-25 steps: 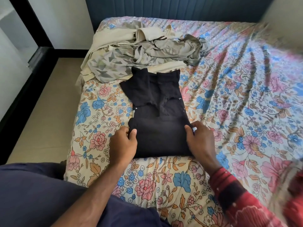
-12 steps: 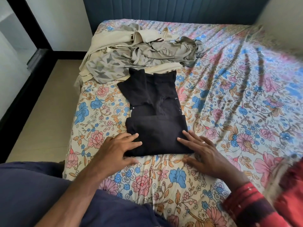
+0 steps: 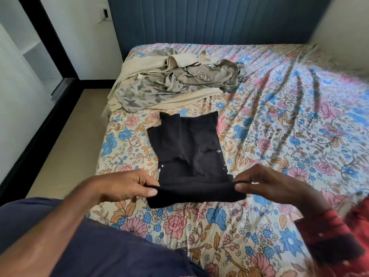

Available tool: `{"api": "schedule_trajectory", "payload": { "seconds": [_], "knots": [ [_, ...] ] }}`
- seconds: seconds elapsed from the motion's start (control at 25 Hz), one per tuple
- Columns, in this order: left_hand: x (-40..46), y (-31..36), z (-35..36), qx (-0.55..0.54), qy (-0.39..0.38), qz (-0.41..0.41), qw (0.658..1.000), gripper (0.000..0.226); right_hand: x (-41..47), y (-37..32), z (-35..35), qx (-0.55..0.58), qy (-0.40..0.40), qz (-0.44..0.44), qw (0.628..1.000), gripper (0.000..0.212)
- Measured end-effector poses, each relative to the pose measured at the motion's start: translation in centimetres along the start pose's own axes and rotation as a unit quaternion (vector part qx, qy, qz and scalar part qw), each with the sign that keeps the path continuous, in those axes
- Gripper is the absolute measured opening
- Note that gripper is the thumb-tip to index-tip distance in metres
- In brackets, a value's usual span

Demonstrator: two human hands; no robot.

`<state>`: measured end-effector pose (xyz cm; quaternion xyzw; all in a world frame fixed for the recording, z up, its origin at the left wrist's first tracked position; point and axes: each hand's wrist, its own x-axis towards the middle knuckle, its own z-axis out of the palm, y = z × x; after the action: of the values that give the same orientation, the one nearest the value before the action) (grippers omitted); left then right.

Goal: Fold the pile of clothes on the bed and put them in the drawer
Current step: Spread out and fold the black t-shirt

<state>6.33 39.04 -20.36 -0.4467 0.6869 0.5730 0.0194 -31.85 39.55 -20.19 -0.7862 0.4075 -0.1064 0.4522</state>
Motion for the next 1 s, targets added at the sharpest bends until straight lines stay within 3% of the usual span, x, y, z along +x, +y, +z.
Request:
{"api": "schedule_trajectory", "payload": {
  "seconds": [0.08,0.2,0.44,0.6,0.68,0.84,0.92,1.0],
  "knots": [
    [-1.2,0.8,-1.8,-0.035,-0.027,0.022,0.999,0.025,-0.5,-2.7,-1.3,0.058,-0.038,-0.017,0.997,0.031],
    [-0.6,1.7,-4.8,-0.122,0.028,0.052,0.991,0.031,1.2,-3.7,-3.1,0.082,0.040,-0.033,0.995,0.036],
    [7.4,3.3,-9.8,-0.175,0.299,0.031,0.938,0.021,11.3,0.2,-5.6,0.115,0.306,0.092,0.941,0.020],
    [15.2,2.8,-11.7,-0.087,0.494,0.016,0.865,0.013,17.8,2.1,-6.8,-0.028,0.413,0.151,0.898,0.017],
    [18.2,1.4,-12.2,-0.025,0.517,-0.019,0.855,0.010,19.9,3.5,-6.8,-0.087,0.412,0.204,0.884,0.017],
    [20.2,-2.1,-12.3,0.043,0.546,-0.116,0.828,0.043,20.8,6.8,-5.1,-0.101,0.381,0.301,0.869,0.040],
    [20.6,-1.9,-13.0,0.035,0.509,-0.143,0.848,0.060,20.8,7.3,-4.9,-0.055,0.365,0.332,0.868,0.048],
    [20.8,-1.0,-13.8,-0.038,0.457,-0.159,0.874,0.063,21.0,7.5,-5.0,0.030,0.362,0.333,0.870,0.044]
  ]
}}
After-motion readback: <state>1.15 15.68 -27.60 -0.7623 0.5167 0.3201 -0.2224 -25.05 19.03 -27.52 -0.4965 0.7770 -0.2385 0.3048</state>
